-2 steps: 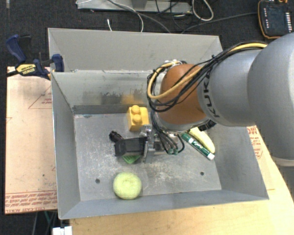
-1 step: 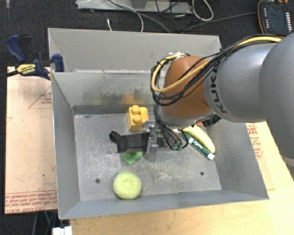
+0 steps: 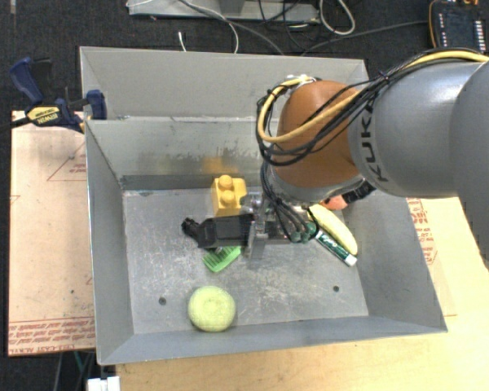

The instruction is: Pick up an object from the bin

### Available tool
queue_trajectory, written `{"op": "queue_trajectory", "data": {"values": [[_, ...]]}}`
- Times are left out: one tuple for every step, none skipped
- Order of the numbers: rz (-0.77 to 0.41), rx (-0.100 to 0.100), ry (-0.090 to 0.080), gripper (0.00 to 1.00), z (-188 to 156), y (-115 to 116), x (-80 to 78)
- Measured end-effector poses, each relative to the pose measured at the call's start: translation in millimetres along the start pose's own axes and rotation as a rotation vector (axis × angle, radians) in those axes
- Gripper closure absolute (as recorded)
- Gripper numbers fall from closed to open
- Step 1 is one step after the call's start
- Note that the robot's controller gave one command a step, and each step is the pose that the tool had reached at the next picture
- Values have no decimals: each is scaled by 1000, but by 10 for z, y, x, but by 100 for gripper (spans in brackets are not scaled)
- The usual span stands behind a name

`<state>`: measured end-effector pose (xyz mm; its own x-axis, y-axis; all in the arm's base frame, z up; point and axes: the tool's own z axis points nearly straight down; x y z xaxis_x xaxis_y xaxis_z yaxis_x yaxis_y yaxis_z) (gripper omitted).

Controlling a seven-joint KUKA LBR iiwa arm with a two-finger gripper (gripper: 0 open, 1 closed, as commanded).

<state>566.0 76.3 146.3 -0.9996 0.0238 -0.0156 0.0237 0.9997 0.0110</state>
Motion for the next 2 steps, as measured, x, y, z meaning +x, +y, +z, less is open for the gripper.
{"op": "queue_trajectory", "data": {"values": [[0,0,2,100,-215,2,1],[0,0,5,100,-446,4,8]]}}
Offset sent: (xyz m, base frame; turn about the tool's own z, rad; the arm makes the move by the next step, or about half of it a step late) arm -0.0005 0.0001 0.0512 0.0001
